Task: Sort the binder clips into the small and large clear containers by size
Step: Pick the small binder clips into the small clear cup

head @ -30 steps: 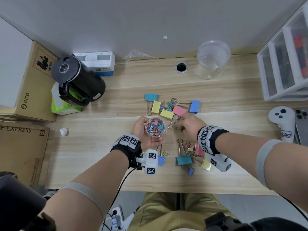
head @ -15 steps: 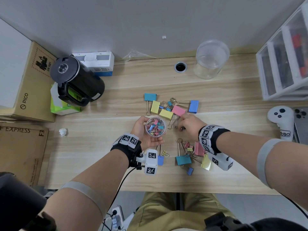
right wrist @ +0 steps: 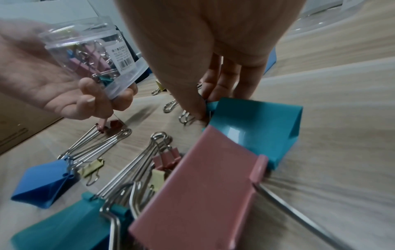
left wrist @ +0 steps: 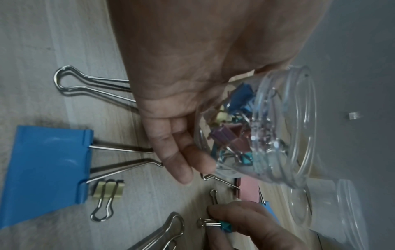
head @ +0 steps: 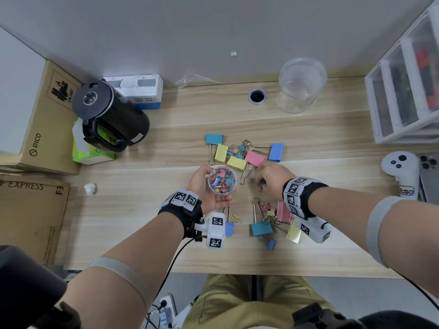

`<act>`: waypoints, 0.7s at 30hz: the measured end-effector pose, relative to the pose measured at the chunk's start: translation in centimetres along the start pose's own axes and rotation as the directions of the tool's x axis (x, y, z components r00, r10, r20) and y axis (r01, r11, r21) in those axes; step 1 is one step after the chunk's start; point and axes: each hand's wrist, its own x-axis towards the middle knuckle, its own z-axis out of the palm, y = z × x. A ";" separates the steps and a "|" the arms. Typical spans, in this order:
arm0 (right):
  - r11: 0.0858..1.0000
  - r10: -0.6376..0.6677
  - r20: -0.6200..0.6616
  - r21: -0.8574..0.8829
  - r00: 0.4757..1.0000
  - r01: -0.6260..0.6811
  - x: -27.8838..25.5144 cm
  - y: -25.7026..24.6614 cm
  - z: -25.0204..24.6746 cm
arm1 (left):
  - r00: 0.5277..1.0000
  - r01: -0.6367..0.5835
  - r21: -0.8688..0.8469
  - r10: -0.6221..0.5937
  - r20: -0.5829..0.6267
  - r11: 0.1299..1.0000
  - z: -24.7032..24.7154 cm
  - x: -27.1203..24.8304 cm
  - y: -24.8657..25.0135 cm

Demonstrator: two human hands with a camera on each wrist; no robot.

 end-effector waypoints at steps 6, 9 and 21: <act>0.996 -0.012 0.014 -0.085 1.000 0.013 0.0 -0.2 0.3 | 1.000 0.002 0.015 -0.002 0.001 1.000 0.1 0.0 -0.1; 0.995 -0.022 0.032 -0.096 0.999 0.025 0.0 -0.2 0.1 | 1.000 -0.001 0.011 0.001 -0.003 1.000 0.1 0.0 0.0; 0.980 0.015 -0.037 0.201 0.999 -0.007 -0.4 -1.1 -1.5 | 1.000 -0.004 0.038 0.004 -0.012 0.999 0.2 -0.1 -0.1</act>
